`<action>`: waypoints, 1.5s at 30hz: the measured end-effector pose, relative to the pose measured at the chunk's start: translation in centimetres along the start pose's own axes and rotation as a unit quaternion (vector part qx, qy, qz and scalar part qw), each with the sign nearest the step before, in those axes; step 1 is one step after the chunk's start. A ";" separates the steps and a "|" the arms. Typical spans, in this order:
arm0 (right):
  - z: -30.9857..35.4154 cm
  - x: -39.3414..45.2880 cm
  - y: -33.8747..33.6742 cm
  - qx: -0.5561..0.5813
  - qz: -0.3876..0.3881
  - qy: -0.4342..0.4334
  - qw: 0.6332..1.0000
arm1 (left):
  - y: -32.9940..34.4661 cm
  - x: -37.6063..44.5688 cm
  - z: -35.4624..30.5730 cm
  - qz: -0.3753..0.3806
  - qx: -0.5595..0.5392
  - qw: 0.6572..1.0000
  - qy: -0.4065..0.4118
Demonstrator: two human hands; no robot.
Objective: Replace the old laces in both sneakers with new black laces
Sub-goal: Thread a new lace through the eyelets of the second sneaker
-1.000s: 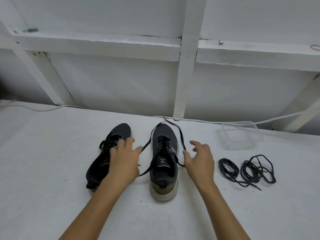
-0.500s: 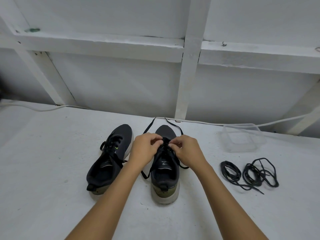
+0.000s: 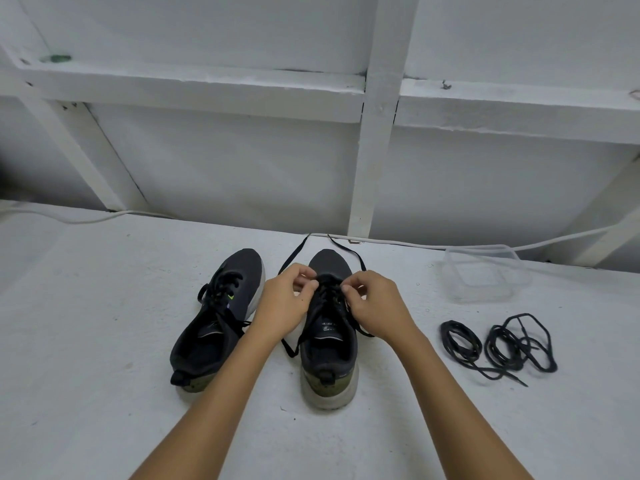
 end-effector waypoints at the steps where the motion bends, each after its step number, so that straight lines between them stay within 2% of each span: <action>1: -0.1 -0.2 -0.1 0.028 -0.001 0.004 1.000 | -0.1 -0.1 0.0 0.005 -0.015 1.000 -0.002; 5: 0.0 -0.6 -0.3 0.044 0.041 -0.004 0.998 | -0.2 0.1 -0.2 0.056 0.007 0.998 -0.001; 12: 0.3 -0.1 0.0 -0.016 0.052 -0.013 0.998 | 0.0 0.9 -0.9 0.071 0.091 0.993 -0.003; 20: -0.1 -0.8 -0.3 0.049 0.029 -0.003 0.998 | -0.3 0.0 -0.8 0.043 0.020 0.998 -0.033; 23: 0.0 -0.8 -1.1 0.071 0.059 -0.009 0.996 | -1.1 0.0 -1.3 0.079 0.003 0.996 -0.028; 28: 0.5 -0.3 -1.1 -0.007 0.111 -0.020 0.994 | -1.2 0.5 -1.8 0.135 0.067 0.988 -0.017; 31: 0.9 -0.2 -0.9 -0.055 0.110 -0.029 0.992 | -1.1 0.6 -2.1 0.147 0.107 0.983 -0.004; 37: 0.3 -1.1 -0.9 -0.012 0.092 -0.014 0.996 | -1.1 -0.3 -1.0 0.122 0.052 0.990 -0.039; 41: 0.4 -1.4 -1.2 0.024 0.070 -0.022 0.997 | -1.4 -0.8 -1.3 0.118 0.019 0.993 -0.025; 45: 0.9 -1.3 -1.9 0.034 0.114 0.000 0.993 | -2.0 -0.9 -2.6 0.159 0.004 0.987 -0.026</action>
Point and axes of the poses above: each hand's wrist, its own x-axis towards the middle knuckle, its own y-axis out of the palm, z = x × y, the point moved 3 cm from there along x, towards the middle knuckle, and after that the axes turned 4 degrees about -x, right-handed, at the moved point
